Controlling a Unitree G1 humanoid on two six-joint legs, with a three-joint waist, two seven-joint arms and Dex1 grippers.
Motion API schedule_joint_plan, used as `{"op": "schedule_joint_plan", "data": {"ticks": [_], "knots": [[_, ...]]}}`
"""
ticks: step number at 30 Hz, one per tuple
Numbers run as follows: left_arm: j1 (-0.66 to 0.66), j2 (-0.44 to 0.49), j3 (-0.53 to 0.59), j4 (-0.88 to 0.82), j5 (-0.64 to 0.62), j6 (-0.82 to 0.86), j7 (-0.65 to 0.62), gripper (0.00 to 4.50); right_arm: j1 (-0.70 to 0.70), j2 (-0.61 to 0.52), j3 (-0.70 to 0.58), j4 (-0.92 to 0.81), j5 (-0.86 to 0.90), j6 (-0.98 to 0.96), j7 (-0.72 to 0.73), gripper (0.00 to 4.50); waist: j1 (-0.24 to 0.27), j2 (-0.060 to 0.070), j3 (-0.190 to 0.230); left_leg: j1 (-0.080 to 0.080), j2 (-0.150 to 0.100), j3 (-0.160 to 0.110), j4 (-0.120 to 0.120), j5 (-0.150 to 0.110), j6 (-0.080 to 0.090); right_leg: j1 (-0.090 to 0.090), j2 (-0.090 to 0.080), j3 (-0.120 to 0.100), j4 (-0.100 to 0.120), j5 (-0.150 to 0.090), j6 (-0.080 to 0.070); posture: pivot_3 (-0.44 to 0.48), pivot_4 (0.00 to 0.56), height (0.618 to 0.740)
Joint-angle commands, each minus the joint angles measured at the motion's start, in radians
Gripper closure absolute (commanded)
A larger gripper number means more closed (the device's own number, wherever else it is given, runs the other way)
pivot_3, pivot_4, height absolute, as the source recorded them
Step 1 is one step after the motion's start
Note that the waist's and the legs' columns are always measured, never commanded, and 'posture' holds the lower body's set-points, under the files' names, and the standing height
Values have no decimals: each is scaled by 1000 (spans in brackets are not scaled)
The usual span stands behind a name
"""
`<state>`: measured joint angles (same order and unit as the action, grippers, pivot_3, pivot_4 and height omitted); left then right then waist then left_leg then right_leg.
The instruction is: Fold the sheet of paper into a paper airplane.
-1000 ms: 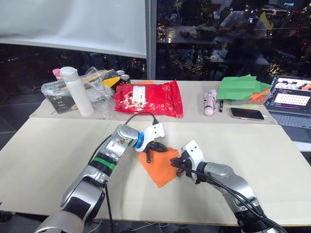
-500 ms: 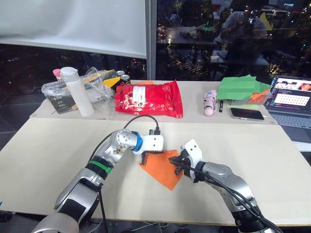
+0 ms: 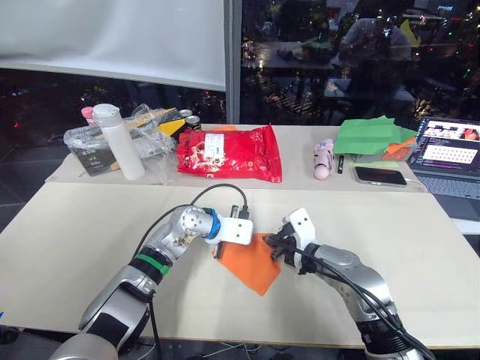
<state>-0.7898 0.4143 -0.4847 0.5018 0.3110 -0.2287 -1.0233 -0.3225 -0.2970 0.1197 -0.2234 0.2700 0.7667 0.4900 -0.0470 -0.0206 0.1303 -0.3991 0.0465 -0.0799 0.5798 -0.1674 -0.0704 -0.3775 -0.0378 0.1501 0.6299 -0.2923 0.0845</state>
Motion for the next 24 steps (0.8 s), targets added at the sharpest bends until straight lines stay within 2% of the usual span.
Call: {"op": "schedule_joint_plan", "data": {"ticks": [1, 11, 18, 24], "knots": [[8, 16, -12, -32, 25, -23, 8, 4486, -23, 9, -19, -11, 19, -15, 0, 4500, 0, 0, 0, 0, 0, 0, 0, 0, 0, 0, 0, 0, 0, 0, 0, 0, 150, 719], [4, 19, -4, -27, 29, -18, 18, 4486, -13, 35, 11, 73, -13, -45, -16, 4500, -1, 0, 0, 3, 0, 0, 2, -1, 2, 4, 0, 0, 0, 0, 1, 0, 150, 719], [3, 1, 31, -77, -61, 74, -53, 4486, -3, 24, 68, 135, -63, -60, -9, 4500, -3, 0, 0, 4, 0, 0, 2, -2, 3, 6, 0, 0, 0, -1, 1, 0, 150, 719], [1, 15, 99, -136, -158, 206, -111, 2714, -12, 19, 81, 147, -75, -56, -5, 4500, -9, 0, 0, 6, 0, 0, 3, -2, 3, 7, 0, 0, 0, -1, 2, 0, 150, 719]]}}
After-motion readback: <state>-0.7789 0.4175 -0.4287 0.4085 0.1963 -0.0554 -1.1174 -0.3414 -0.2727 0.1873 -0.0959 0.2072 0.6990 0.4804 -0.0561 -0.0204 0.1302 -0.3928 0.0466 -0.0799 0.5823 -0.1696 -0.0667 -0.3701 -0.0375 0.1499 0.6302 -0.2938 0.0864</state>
